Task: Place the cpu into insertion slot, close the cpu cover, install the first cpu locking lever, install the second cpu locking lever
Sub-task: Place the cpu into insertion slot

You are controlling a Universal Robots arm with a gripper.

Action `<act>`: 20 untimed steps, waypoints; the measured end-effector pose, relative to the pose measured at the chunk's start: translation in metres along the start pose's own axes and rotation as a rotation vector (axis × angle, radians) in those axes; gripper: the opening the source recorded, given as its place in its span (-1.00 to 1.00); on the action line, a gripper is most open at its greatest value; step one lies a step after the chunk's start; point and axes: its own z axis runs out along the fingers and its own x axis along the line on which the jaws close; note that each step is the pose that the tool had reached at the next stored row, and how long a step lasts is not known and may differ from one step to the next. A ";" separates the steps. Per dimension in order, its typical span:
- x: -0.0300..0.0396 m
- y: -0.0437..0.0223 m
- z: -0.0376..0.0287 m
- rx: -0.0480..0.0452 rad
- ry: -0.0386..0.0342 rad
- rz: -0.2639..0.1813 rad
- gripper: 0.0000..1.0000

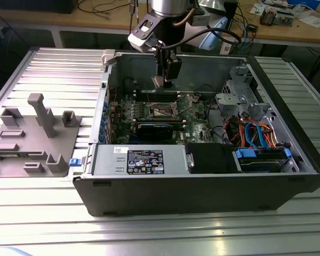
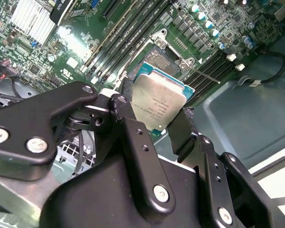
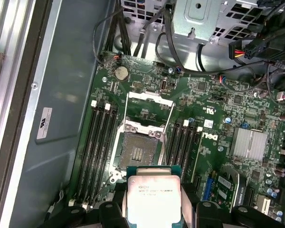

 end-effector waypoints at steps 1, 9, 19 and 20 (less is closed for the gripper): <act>0.0000 0.0000 0.0002 0.0001 -0.0002 0.003 0.08; -0.0001 0.0004 0.0077 0.0015 -0.0037 0.125 0.08; -0.0003 0.0028 0.0226 0.0214 -0.0057 0.212 0.08; -0.0003 0.0028 0.0228 0.0212 -0.0055 0.212 0.08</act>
